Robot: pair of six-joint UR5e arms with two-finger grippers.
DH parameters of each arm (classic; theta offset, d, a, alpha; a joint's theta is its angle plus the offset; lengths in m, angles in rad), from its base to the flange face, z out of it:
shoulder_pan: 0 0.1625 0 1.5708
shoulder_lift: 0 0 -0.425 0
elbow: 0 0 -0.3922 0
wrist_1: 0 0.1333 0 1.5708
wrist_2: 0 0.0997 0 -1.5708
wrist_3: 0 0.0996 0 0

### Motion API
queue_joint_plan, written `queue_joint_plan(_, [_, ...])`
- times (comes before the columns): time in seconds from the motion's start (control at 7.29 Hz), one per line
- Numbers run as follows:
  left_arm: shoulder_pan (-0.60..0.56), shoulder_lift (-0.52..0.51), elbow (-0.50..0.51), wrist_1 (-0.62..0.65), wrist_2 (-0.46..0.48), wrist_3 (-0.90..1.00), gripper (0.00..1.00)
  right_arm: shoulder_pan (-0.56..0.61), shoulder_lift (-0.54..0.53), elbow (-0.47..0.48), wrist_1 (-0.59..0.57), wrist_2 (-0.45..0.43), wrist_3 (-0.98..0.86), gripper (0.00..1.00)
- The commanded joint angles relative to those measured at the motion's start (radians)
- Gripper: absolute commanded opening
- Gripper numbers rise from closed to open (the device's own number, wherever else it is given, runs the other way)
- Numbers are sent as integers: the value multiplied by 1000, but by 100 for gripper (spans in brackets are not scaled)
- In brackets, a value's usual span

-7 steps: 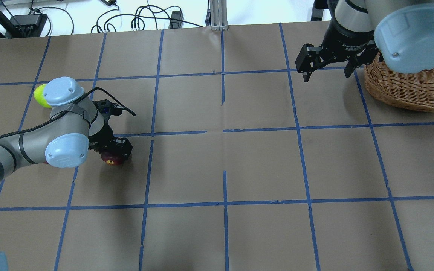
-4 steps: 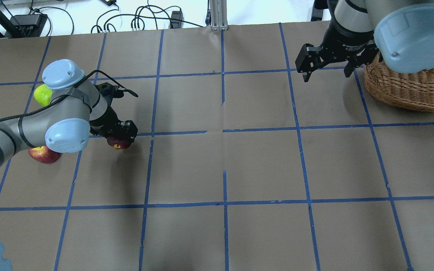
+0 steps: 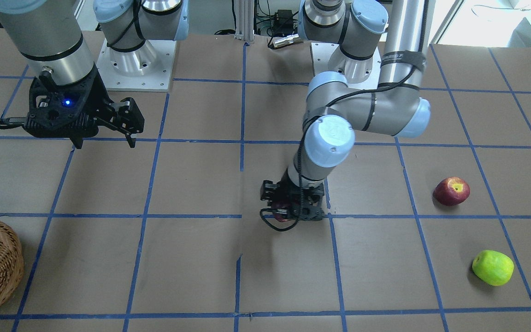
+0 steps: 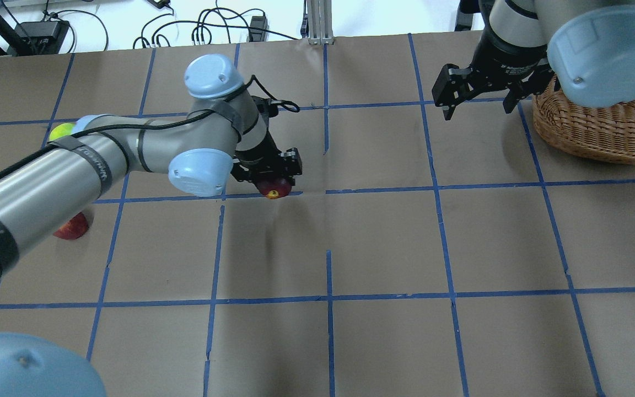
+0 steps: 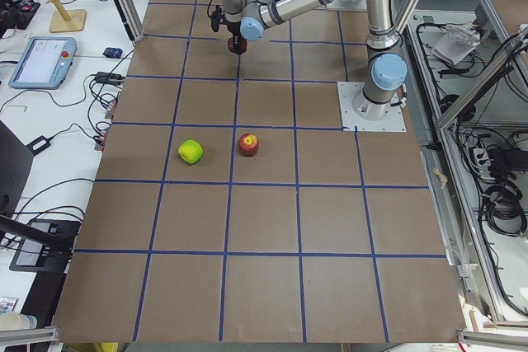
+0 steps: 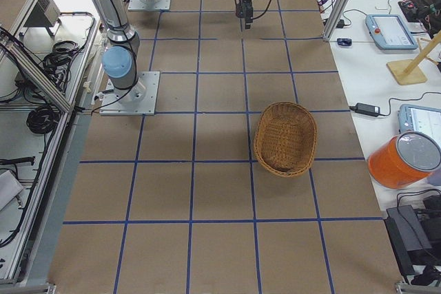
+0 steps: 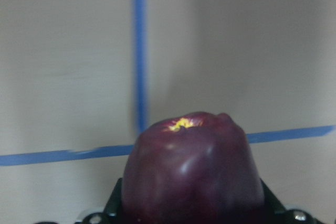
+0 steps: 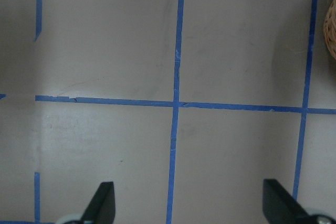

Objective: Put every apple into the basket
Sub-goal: 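Carry the purple apple to table center and release it while right arm approaches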

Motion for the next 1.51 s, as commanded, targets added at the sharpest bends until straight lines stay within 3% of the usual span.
queue_joint_plan(0.0, [-71, -58, 15, 95, -94, -122, 0, 0, 0, 0, 0, 0, 0, 100])
queue_joint_plan(0.14, [-71, -93, 12, 97, -99, -153, 38, 0, 0, 1, 2, -3, 1, 100])
queue_joint_plan(0.27, [-77, -104, 12, 100, -106, -158, 99, -9, 0, 1, 2, 0, 0, 100])
queue_joint_plan(0.82, [21, 15, 56, 30, -123, -182, 100, -18, -2, 0, 2, 6, -3, 100])
queue_joint_plan(1.1, [182, 93, 152, -222, -111, -33, 100, -21, 12, -34, -5, 11, 3, 100])
queue_joint_plan(1.37, [346, 127, 145, -296, 138, 321, 100, 44, 83, -26, 6, 69, 16, 100])
